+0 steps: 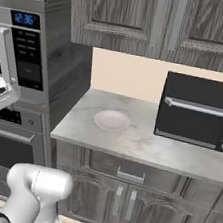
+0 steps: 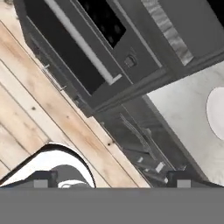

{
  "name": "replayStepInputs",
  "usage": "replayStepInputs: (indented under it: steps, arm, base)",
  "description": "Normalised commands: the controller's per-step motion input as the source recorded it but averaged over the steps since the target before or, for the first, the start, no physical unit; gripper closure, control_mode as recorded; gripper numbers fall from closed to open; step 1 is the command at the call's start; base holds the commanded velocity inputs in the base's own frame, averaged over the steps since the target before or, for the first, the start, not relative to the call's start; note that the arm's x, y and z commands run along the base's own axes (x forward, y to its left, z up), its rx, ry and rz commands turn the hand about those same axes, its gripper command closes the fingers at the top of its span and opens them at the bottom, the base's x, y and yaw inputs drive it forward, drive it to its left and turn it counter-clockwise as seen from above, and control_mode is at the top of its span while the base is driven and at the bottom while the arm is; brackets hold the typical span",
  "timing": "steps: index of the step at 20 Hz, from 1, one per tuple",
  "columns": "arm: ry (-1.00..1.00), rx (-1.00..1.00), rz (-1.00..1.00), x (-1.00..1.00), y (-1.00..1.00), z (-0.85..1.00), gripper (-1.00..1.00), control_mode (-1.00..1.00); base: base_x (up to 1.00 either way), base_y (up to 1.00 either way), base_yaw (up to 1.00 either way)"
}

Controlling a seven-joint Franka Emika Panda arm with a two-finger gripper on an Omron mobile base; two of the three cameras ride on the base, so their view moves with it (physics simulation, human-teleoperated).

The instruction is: Take the fish from the oven and place it on the plate on the counter.

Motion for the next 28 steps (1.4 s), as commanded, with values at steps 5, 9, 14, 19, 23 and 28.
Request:
replayStepInputs:
  steps: [5,9,14,19,23,28]
  arm:
    - [-0.11,-0.4,0.44,-0.42,1.0,-0.12,-1.0,-1.0]
    - [-0.14,-0.37,0.39,-0.25,1.0,-0.1,-1.0,-1.0]
    - [-0.14,-0.31,0.3,-0.04,1.0,-0.21,-1.0,-1.0]
    - [-0.14,-0.18,0.18,0.26,0.68,-0.59,-1.0,-1.0]
    - [-0.15,-0.07,0.12,0.86,0.26,-1.0,-1.0,-1.0]
    - [-0.07,-0.03,0.08,0.71,0.39,-0.92,-1.0,-1.0]
  base:
    - [0.0,0.0,0.0]
    - [0.0,0.0,0.0]
    - [0.0,0.0,0.0]
    - [0.0,0.0,0.0]
    - [0.0,0.0,0.0]
    - [0.0,0.0,0.0]
